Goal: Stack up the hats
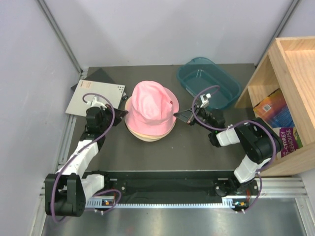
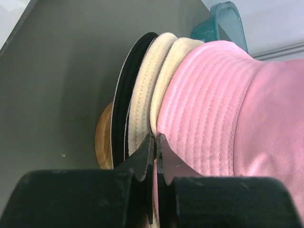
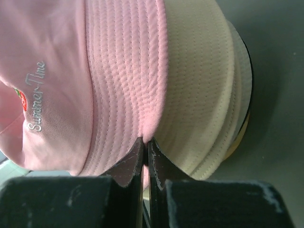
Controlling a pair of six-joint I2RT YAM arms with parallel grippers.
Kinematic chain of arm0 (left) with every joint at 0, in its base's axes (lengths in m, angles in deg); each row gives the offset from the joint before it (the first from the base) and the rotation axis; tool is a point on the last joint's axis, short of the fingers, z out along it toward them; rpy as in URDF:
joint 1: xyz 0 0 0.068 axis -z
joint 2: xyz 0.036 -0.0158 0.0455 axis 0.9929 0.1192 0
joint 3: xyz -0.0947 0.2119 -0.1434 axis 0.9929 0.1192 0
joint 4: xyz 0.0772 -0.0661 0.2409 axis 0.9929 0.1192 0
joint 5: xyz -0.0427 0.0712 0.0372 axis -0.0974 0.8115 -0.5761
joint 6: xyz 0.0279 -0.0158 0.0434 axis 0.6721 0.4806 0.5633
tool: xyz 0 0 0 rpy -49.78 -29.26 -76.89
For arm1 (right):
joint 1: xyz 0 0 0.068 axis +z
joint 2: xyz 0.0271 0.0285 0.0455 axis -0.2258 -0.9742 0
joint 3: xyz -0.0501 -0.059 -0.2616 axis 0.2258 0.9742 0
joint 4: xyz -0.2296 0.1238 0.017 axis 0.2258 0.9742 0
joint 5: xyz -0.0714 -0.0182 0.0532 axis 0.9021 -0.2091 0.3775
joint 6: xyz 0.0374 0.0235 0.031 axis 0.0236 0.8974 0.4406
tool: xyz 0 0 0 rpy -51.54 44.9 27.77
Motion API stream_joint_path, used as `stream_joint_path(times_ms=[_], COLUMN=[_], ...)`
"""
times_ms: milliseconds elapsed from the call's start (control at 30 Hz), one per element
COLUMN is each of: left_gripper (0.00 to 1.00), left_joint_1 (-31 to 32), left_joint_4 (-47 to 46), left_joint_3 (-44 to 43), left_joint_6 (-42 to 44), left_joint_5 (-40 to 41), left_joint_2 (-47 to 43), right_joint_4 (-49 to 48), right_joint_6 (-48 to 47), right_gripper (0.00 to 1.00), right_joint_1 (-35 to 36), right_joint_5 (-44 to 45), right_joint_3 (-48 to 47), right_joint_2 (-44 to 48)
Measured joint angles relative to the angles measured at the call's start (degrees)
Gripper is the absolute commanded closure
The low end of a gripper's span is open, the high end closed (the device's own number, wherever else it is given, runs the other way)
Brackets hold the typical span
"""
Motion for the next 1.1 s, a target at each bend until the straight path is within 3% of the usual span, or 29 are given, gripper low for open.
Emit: stream_joint_path(times_ms=[433, 767, 800, 833, 900, 933, 1033, 1100], left_gripper=[1.00, 1.00, 1.00, 1.00, 1.00, 1.00, 1.00, 1.00], left_joint_1=[0.2, 0.9, 0.9, 1.0, 1.0, 1.0, 1.0, 1.0], left_joint_4=[-7.6, -10.3, -10.6, -11.0, -11.3, -11.1, -9.7, -8.2], left_joint_3=[-0.4, -8.2, -9.0, -10.3, -12.4, -13.8, -17.7, -19.8], left_joint_6=[-0.4, 1.5, 1.8, 2.3, 3.8, 4.9, 9.0, 11.6], left_joint_5=[-2.1, -3.7, -4.0, -4.7, -6.0, -6.5, -7.9, -8.5], left_joint_2=[7.2, 17.9, 18.9, 20.5, 22.9, 24.1, 27.1, 28.1], right_joint_4=[-3.0, 1.8, 2.8, 4.5, 8.3, 10.3, 22.8, 31.3], right_joint_6=[1.1, -1.4, -2.0, -2.7, -4.4, -5.2, -10.2, -13.9], right_gripper=[1.00, 1.00, 0.98, 0.85, 0.72, 0.61, 0.42, 0.36], right_joint_1=[1.4, 6.1, 6.4, 6.8, 7.0, 7.0, 7.0, 6.9], right_joint_5=[2.3, 7.4, 7.7, 8.1, 8.5, 8.8, 10.8, 12.7], right_joint_3=[2.3, 2.3, 2.3, 2.3, 2.4, 2.5, 2.5, 1.8], right_joint_2=[-3.2, -2.2, -1.6, -0.5, 2.4, 4.0, 12.0, 18.2])
